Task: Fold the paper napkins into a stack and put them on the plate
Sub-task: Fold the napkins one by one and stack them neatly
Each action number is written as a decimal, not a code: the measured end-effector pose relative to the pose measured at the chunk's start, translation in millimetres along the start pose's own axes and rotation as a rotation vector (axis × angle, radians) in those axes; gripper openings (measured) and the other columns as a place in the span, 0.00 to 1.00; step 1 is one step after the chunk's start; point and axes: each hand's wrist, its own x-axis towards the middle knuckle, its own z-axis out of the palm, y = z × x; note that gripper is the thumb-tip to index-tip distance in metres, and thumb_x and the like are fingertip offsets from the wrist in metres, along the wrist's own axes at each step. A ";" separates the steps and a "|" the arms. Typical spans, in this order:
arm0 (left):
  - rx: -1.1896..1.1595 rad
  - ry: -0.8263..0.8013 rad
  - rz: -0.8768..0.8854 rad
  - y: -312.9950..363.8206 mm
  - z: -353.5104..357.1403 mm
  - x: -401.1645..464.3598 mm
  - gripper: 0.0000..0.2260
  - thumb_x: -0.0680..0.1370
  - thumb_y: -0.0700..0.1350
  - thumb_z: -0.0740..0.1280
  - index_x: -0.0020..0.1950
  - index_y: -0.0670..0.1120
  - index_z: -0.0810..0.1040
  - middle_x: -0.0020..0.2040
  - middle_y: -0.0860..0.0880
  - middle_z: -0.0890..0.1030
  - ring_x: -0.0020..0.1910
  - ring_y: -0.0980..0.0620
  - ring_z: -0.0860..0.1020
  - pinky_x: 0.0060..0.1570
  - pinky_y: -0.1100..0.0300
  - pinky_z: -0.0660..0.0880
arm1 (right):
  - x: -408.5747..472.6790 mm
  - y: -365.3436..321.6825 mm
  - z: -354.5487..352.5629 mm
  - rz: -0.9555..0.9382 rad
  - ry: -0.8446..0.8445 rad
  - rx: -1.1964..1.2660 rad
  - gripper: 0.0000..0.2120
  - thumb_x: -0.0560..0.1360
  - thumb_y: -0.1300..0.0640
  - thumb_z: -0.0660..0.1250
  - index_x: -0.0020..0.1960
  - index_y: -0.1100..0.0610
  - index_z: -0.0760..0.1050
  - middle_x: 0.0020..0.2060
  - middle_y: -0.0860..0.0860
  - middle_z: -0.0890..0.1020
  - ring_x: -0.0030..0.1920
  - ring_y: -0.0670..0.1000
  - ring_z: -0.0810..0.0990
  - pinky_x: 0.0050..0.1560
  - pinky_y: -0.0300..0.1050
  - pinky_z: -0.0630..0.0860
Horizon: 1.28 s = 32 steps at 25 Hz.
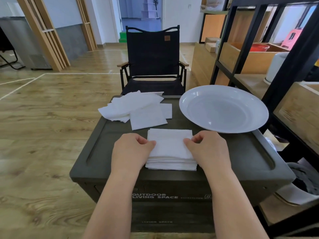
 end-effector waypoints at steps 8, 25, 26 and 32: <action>0.398 0.117 0.242 -5.5 -12.3 64.8 0.16 0.76 0.48 0.66 0.64 0.50 0.75 0.61 0.46 0.75 0.59 0.43 0.71 0.52 0.52 0.70 | 1.3 -2.9 -1.6 -0.027 0.146 0.227 0.10 0.72 0.46 0.69 0.42 0.50 0.72 0.31 0.44 0.76 0.31 0.43 0.74 0.29 0.33 0.62; -0.052 0.012 0.689 24.3 -57.8 -20.4 0.06 0.76 0.57 0.59 0.45 0.58 0.73 0.42 0.61 0.78 0.42 0.62 0.74 0.40 0.73 0.68 | -8.8 -16.5 -14.2 -0.398 -0.161 0.620 0.09 0.70 0.50 0.72 0.49 0.39 0.79 0.47 0.37 0.82 0.50 0.37 0.78 0.45 0.31 0.73; -0.194 -0.034 0.630 25.9 -55.7 -20.3 0.08 0.74 0.60 0.61 0.47 0.58 0.74 0.43 0.62 0.79 0.41 0.64 0.75 0.41 0.74 0.69 | -9.4 -16.2 -16.5 -0.363 -0.173 0.720 0.06 0.70 0.50 0.72 0.44 0.38 0.80 0.42 0.38 0.84 0.46 0.38 0.81 0.40 0.31 0.76; -0.280 0.167 0.447 24.2 -25.4 -13.0 0.06 0.74 0.54 0.67 0.41 0.53 0.79 0.34 0.57 0.80 0.35 0.66 0.76 0.35 0.77 0.68 | -5.5 -11.3 -16.7 -0.187 -0.153 0.741 0.05 0.72 0.47 0.68 0.46 0.45 0.80 0.42 0.42 0.85 0.43 0.42 0.83 0.39 0.39 0.81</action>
